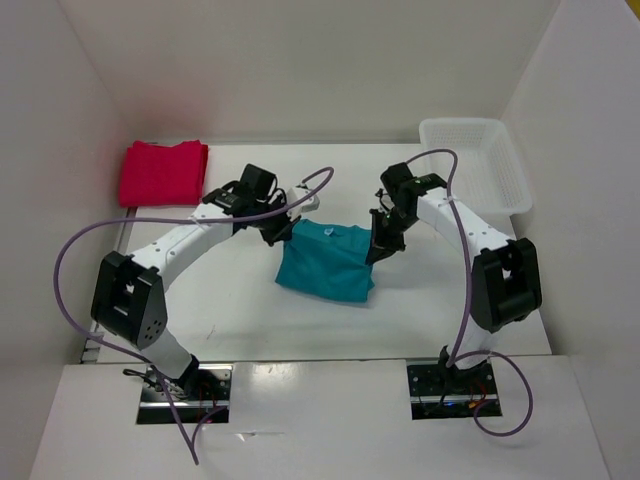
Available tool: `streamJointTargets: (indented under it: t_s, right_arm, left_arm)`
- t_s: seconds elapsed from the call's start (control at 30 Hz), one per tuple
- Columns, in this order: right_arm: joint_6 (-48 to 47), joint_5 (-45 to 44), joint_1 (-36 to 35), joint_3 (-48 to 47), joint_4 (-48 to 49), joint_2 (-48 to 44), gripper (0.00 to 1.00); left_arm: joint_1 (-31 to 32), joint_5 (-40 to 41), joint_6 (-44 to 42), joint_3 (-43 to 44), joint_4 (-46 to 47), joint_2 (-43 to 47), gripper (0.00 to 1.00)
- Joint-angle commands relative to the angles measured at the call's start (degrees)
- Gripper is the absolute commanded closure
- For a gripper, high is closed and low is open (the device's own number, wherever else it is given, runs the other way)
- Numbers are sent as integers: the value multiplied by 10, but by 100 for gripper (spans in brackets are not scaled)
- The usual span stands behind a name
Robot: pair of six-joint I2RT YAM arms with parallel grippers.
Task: Fold and stack the t-shirts
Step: Fold the long partially folded tshirt into a neat square
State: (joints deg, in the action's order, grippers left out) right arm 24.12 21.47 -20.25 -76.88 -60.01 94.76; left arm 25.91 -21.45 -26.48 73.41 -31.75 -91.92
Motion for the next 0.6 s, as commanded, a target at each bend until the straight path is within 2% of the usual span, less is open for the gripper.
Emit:
streamJointTargets:
  t_s: [0.0, 0.3, 0.57]
  right_arm:
    - [-25, 8, 13, -15, 31, 16, 100]
    - [-14, 32, 55, -34, 77, 55, 100]
    - [2, 38, 78, -59, 88, 67, 100]
  left_arm:
    - [-8, 32, 26, 31, 50, -8, 100]
    - [-18, 56, 44, 42, 86, -44, 100]
    - [-18, 69, 63, 90, 112, -68, 100]
